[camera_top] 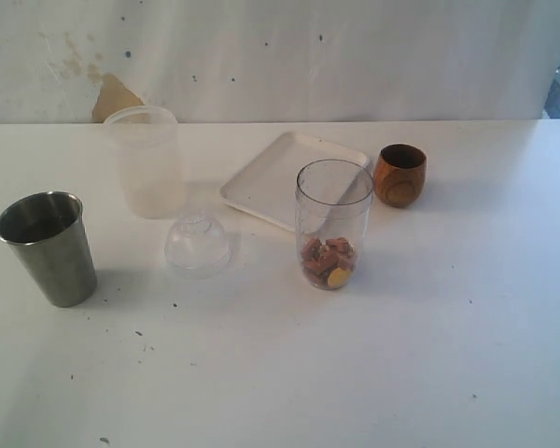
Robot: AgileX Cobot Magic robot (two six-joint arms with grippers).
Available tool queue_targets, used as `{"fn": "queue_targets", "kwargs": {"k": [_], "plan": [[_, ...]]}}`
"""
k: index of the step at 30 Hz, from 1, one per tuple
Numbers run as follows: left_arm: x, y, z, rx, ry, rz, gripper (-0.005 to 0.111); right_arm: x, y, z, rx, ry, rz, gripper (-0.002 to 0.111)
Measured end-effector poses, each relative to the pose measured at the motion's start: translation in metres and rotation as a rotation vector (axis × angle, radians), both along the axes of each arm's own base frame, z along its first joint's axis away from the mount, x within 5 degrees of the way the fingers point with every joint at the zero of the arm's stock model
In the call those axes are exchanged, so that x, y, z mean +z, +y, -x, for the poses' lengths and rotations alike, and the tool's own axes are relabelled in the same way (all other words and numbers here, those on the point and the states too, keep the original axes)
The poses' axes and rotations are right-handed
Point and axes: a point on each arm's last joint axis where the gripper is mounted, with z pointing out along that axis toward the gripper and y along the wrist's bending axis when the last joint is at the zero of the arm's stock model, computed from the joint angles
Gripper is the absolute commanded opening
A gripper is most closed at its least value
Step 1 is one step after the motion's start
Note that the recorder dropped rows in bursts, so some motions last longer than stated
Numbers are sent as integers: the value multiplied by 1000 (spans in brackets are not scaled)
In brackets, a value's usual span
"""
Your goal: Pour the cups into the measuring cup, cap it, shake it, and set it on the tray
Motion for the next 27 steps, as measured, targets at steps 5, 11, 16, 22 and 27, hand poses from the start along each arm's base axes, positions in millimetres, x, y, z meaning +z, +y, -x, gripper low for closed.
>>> {"fn": "queue_targets", "kwargs": {"k": [5, 11, 16, 22, 27], "plan": [[0, 0, 0, -1, 0, -5, 1, 0, 0, 0, 0, 0, 0, 0], [0, 0, 0, -7, 2, -55, 1, 0, 0, 0, 0, 0, 0, 0], [5, 0, -1, -7, -53, -47, 1, 0, 0, 0, 0, 0, -2, 0], [34, 1, 2, 6, -376, 107, 6, 0, 0, 0, 0, 0, -2, 0], [42, 2, 3, -3, -478, 216, 72, 0, 0, 0, 0, 0, -2, 0]]}}
